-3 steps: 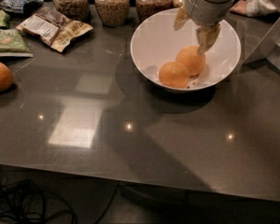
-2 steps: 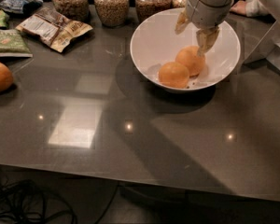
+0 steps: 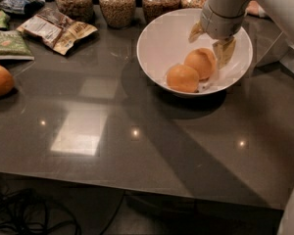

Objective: Pick orange from white bowl

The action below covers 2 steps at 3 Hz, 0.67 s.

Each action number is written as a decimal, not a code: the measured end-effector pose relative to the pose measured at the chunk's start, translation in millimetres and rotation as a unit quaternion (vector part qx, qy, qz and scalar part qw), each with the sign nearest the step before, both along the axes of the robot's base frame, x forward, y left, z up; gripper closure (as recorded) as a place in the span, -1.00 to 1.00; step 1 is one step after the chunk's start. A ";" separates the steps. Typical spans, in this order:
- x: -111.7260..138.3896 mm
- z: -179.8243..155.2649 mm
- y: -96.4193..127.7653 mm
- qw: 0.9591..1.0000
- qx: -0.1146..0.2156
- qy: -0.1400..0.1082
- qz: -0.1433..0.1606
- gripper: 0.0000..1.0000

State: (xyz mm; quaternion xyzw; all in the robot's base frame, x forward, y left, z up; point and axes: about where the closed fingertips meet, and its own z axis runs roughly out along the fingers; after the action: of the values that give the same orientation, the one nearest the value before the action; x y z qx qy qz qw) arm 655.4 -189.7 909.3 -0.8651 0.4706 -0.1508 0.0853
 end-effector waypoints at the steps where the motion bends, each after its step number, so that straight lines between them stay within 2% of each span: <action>1: 2.6 -17.8 -6.7 1.000 -0.007 0.020 -0.007 -0.34; 2: 6.3 -31.1 -2.9 0.999 -0.005 0.034 -0.004 -0.36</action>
Offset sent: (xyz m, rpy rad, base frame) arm 0.0072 -0.0008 -0.0423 -0.0108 0.1046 -0.0071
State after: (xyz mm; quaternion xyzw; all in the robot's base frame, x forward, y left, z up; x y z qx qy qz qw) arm 661.7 -192.6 878.2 -0.8682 0.4762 -0.1242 0.0639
